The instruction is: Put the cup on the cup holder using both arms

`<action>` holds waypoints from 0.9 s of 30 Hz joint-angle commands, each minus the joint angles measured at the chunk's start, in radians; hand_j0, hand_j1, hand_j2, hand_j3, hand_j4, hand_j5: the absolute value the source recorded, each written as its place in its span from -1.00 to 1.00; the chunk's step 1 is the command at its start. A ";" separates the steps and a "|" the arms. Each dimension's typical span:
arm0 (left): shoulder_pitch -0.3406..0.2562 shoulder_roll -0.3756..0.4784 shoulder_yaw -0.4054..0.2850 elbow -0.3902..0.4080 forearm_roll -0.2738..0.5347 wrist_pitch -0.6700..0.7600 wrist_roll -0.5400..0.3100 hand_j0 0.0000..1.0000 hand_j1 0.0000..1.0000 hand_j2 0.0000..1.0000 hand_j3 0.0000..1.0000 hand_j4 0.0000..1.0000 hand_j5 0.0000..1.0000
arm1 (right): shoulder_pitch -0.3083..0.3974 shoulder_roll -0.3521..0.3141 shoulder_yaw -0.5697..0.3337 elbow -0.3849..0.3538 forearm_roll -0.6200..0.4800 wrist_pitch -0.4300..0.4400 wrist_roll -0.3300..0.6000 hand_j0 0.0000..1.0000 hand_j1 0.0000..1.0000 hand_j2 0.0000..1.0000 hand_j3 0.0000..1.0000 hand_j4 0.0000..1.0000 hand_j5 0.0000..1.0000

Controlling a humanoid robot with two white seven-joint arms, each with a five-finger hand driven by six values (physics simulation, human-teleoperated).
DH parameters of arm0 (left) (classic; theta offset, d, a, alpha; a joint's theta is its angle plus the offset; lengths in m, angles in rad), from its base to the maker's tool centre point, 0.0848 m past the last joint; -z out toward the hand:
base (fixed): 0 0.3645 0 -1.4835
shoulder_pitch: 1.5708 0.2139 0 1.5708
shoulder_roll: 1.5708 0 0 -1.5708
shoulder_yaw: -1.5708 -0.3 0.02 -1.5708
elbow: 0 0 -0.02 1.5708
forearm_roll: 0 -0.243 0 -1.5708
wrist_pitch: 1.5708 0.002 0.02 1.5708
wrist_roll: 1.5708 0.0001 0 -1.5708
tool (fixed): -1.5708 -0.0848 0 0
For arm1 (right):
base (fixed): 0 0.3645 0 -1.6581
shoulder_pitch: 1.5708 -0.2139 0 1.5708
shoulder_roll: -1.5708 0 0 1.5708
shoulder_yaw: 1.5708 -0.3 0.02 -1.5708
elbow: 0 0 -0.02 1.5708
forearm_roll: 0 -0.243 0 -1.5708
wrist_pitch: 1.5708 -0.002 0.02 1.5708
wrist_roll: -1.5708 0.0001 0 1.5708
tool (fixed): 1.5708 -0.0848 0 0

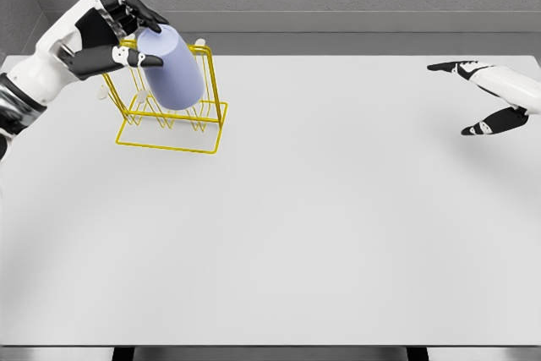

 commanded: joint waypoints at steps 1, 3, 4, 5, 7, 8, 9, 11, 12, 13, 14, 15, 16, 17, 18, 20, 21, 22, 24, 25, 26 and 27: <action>0.000 0.004 0.000 -0.002 0.007 0.000 0.000 -0.14 -0.14 -0.14 -0.14 -0.14 -0.14 | 0.000 -0.001 -0.001 -0.001 -0.007 0.001 0.000 1.00 1.00 1.00 1.00 1.00 1.00; -0.002 0.004 0.000 -0.002 0.007 0.000 0.000 0.08 0.08 0.08 0.08 0.08 0.08 | 0.000 -0.001 -0.001 -0.001 -0.007 0.001 -0.002 1.00 1.00 1.00 1.00 1.00 1.00; -0.002 0.004 0.000 0.000 0.006 0.000 0.000 0.28 0.28 0.28 0.28 0.28 0.28 | 0.000 -0.001 -0.001 0.001 -0.007 0.001 0.000 1.00 1.00 1.00 1.00 1.00 1.00; 0.000 0.008 0.000 -0.002 0.006 0.000 0.000 0.43 0.43 0.43 0.43 0.43 0.43 | 0.000 -0.001 -0.001 -0.001 -0.007 0.001 0.000 1.00 1.00 1.00 1.00 1.00 1.00; 0.000 0.008 0.000 -0.002 0.006 0.000 0.000 0.67 0.67 0.67 0.67 0.67 0.67 | 0.000 -0.001 -0.001 -0.001 -0.007 0.001 -0.002 1.00 1.00 1.00 1.00 1.00 1.00; 0.000 0.008 0.002 -0.002 0.006 0.000 0.000 0.70 0.70 0.70 0.70 0.70 0.70 | 0.000 -0.001 0.000 -0.001 -0.007 0.001 -0.002 1.00 1.00 1.00 1.00 1.00 1.00; 0.000 0.008 0.000 -0.002 0.006 0.000 0.000 0.73 0.73 0.73 0.73 0.73 0.73 | 0.000 -0.001 -0.001 0.001 -0.007 0.001 0.000 1.00 1.00 1.00 1.00 1.00 1.00; 0.000 0.008 0.002 -0.002 0.006 0.000 0.000 0.73 0.73 0.73 0.73 0.73 0.73 | 0.002 -0.001 -0.001 -0.001 -0.007 0.001 0.000 1.00 1.00 1.00 1.00 1.00 1.00; 0.000 0.008 0.002 -0.002 0.006 0.000 0.000 0.73 0.73 0.73 0.73 0.73 0.73 | 0.002 -0.001 -0.001 -0.001 -0.007 0.001 0.000 1.00 1.00 1.00 1.00 1.00 1.00; 0.000 0.008 0.002 -0.002 0.006 0.000 0.000 0.73 0.73 0.73 0.73 0.73 0.73 | 0.002 0.001 -0.001 -0.001 -0.007 0.001 0.000 1.00 1.00 1.00 1.00 1.00 1.00; 0.000 0.008 0.002 -0.002 0.006 0.000 0.000 0.73 0.73 0.73 0.73 0.73 0.73 | 0.002 0.001 -0.001 -0.001 -0.007 0.001 0.000 1.00 1.00 1.00 1.00 1.00 1.00; 0.000 0.006 0.002 -0.002 0.006 0.000 0.000 0.73 0.73 0.73 0.73 0.73 0.73 | 0.002 0.001 -0.001 0.001 -0.007 0.001 0.000 1.00 1.00 1.00 1.00 1.00 1.00; 0.000 0.008 0.002 -0.002 0.006 0.000 0.000 0.73 0.73 0.73 0.73 0.73 0.73 | 0.002 0.001 -0.001 -0.001 -0.007 0.001 0.000 1.00 1.00 1.00 1.00 1.00 1.00; 0.002 0.008 0.002 -0.003 0.006 0.000 0.000 0.73 0.73 0.73 0.73 0.73 0.73 | 0.002 0.001 -0.001 -0.001 -0.007 0.001 0.000 1.00 1.00 1.00 1.00 1.00 1.00; 0.002 0.008 0.002 -0.003 0.007 0.000 0.000 0.73 0.73 0.73 0.73 0.73 0.73 | 0.002 0.001 -0.001 0.001 -0.007 0.001 0.000 1.00 1.00 1.00 1.00 1.00 1.00; 0.003 0.008 0.002 -0.007 0.007 -0.002 0.000 0.73 0.73 0.73 0.73 0.73 0.73 | 0.002 0.001 0.000 -0.001 -0.007 0.001 -0.002 1.00 1.00 1.00 1.00 1.00 1.00; 0.005 0.008 0.000 -0.007 0.009 0.000 0.000 0.73 0.73 0.73 0.73 0.73 0.73 | 0.002 0.001 -0.001 -0.001 -0.007 0.001 0.000 1.00 1.00 1.00 1.00 1.00 1.00; 0.006 0.008 0.000 -0.010 0.012 -0.002 0.000 0.74 0.74 0.74 0.74 0.74 0.74 | 0.002 0.001 -0.001 -0.001 -0.007 0.001 0.000 1.00 1.00 1.00 1.00 1.00 1.00; 0.009 0.020 0.003 -0.040 0.023 -0.002 0.000 0.94 0.94 0.94 0.94 0.94 0.94 | 0.002 0.001 0.000 -0.001 -0.007 0.001 -0.002 1.00 1.00 1.00 1.00 1.00 1.00; 0.012 0.032 0.006 -0.054 0.027 -0.002 0.000 1.00 1.00 1.00 1.00 1.00 1.00 | 0.002 0.001 -0.001 -0.001 -0.007 0.001 0.000 1.00 1.00 1.00 1.00 1.00 1.00; 0.026 0.037 0.011 -0.062 0.044 -0.002 0.000 1.00 1.00 1.00 1.00 1.00 1.00 | 0.002 0.001 -0.001 -0.001 -0.007 0.001 0.000 1.00 1.00 1.00 1.00 1.00 1.00; 0.043 0.054 0.011 -0.077 0.069 -0.003 0.000 1.00 1.00 1.00 1.00 1.00 1.00 | 0.002 0.001 -0.001 -0.001 -0.007 0.001 0.000 1.00 1.00 1.00 1.00 1.00 1.00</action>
